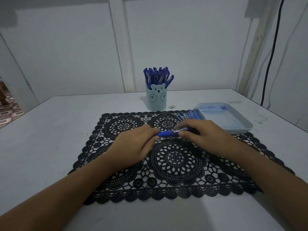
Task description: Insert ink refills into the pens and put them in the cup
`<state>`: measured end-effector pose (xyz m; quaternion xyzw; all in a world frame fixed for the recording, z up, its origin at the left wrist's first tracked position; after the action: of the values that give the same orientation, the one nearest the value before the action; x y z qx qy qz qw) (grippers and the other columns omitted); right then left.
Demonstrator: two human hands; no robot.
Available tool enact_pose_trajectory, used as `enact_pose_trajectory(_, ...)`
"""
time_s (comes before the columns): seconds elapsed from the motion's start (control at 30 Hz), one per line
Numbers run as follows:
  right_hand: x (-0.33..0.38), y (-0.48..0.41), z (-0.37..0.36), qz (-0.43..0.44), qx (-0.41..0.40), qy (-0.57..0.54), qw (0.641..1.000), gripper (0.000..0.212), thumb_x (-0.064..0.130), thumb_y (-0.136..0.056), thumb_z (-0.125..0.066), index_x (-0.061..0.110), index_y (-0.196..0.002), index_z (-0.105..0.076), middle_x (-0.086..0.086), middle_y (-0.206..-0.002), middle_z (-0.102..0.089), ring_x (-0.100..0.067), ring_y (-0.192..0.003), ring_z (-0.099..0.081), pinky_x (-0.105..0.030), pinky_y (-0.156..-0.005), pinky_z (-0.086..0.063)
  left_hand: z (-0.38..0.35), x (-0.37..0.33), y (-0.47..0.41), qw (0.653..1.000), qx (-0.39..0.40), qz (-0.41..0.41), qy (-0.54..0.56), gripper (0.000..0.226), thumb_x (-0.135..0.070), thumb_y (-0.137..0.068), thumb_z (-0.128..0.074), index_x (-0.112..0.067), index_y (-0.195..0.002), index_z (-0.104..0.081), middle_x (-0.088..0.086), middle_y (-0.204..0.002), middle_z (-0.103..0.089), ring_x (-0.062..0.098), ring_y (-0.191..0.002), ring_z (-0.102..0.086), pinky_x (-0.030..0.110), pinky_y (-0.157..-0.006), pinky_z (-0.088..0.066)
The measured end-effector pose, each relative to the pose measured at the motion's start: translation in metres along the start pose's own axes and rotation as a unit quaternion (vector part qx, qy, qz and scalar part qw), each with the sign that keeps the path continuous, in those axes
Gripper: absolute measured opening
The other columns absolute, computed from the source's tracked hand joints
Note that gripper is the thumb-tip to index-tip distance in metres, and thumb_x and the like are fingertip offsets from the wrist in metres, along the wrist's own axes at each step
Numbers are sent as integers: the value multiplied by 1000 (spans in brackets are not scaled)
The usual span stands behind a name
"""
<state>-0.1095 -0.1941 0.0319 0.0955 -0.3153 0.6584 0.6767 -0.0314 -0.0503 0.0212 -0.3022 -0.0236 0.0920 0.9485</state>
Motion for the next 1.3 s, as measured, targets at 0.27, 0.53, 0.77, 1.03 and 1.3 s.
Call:
enact_pose_trajectory(0.27, 14, 4, -4, 24, -43, -75, 996, 9, 25, -88, -57, 33, -91, -61, 13, -68, -57, 2, -61, -50, -12, -57, -38, 5, -4, -7, 996, -20, 57, 68, 37, -43, -90, -38, -18, -98, -65, -14, -75, -57, 3, -63, -49, 22, -52, -41)
enact_pose_trajectory(0.53, 23, 7, -3, 76, -50, -76, 993, 10, 20, -86, -60, 26, -93, -65, 17, -61, -57, 2, -60, -54, -9, -53, -37, -1, -2, -13, 952, 104, 128, 258, 28, -32, -91, -48, -13, -91, -68, 2, -60, -55, 5, -51, -44, 16, -48, -31)
enact_pose_trajectory(0.77, 10, 1, -3, -5, -59, -167, 984, 14, 23, -90, -54, 27, -103, -55, 11, -82, -63, 5, -71, -60, -10, -67, -47, 1, 5, -17, 970, 94, 117, 191, 25, -39, -93, -44, -24, -96, -65, -6, -66, -60, 6, -58, -52, 20, -53, -41)
enact_pose_trajectory(1.03, 17, 1, -4, 35, -112, -147, 982, 4, 20, -84, -63, 21, -85, -60, 6, -73, -65, 1, -65, -60, -9, -60, -45, 5, -8, -19, 1000, 4, -7, -25, 43, -37, -88, -41, -11, -113, -63, 1, -96, -62, 15, -86, -55, 29, -74, -48)
enact_pose_trajectory(1.3, -23, -7, -17, -6, -44, 135, 990, 43, 39, -95, -39, 21, -134, -43, 3, -134, -46, -8, -121, -40, -18, -101, -26, 47, 23, -44, 984, -107, 141, 30, 26, -24, -88, -59, -10, -109, -63, -2, -85, -57, 10, -75, -52, 17, -70, -42)
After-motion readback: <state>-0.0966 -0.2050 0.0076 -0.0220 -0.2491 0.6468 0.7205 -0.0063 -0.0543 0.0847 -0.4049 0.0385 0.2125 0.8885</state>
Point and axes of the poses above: each hand's wrist, its own y-axis away from the middle knuckle, its own z-axis out of the back of the hand, x = y × z, the point moved 6 cm from there along -y, towards the middle knuckle
